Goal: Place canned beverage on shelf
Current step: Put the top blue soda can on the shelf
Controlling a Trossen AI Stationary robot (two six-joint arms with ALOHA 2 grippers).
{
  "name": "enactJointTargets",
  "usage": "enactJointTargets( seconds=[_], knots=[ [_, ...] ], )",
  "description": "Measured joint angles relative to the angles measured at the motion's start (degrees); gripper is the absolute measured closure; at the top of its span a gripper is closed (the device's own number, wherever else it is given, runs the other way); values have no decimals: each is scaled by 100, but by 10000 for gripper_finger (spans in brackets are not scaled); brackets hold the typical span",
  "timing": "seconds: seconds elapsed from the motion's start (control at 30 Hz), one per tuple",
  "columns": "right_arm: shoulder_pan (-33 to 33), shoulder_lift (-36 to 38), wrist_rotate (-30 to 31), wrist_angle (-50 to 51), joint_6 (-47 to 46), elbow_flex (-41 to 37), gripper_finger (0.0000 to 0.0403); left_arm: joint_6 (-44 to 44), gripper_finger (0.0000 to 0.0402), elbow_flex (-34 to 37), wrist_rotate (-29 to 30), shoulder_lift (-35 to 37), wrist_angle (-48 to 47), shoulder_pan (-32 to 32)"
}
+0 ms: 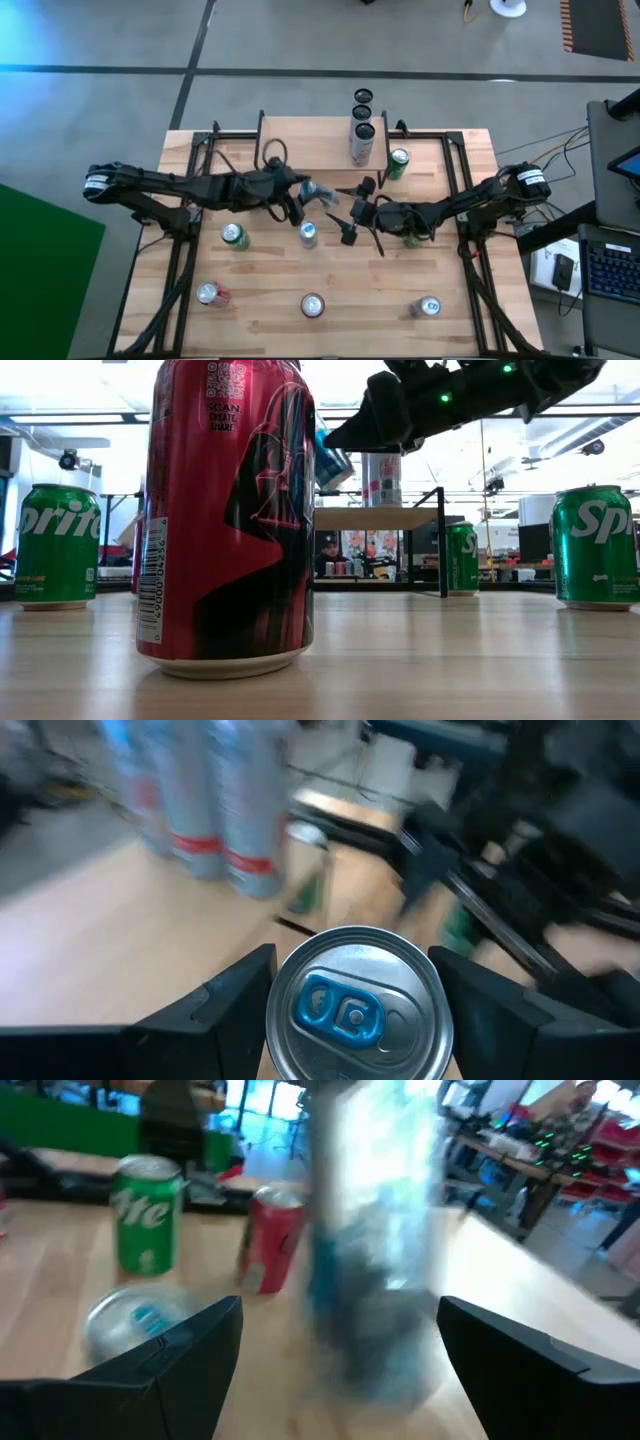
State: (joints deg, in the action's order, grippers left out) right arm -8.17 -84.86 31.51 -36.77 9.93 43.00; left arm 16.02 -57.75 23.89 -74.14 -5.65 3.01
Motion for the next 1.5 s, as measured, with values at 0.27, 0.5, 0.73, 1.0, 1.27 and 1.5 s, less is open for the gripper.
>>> enactJointTargets(
  seconds=[0.27,0.5,0.73,1.0,1.27,1.5],
  knots=[
    [73,-55,-192,134,105,108,79,71,173,-61,-463,-460,327,7],
    [70,-50,-174,325,-136,114,135,75,173,-66,-533,-457,464,-14],
    [105,-50,-206,331,-145,119,191,78,173,-66,-521,-446,465,-14],
    [130,-50,-234,340,-261,119,178,112,170,-66,-528,-440,468,-16],
    [132,-50,-308,338,-383,119,186,229,152,-66,-550,-433,483,-14],
    [132,-31,-360,345,-412,121,187,-33,155,-66,-581,-372,432,-14]
  ],
)
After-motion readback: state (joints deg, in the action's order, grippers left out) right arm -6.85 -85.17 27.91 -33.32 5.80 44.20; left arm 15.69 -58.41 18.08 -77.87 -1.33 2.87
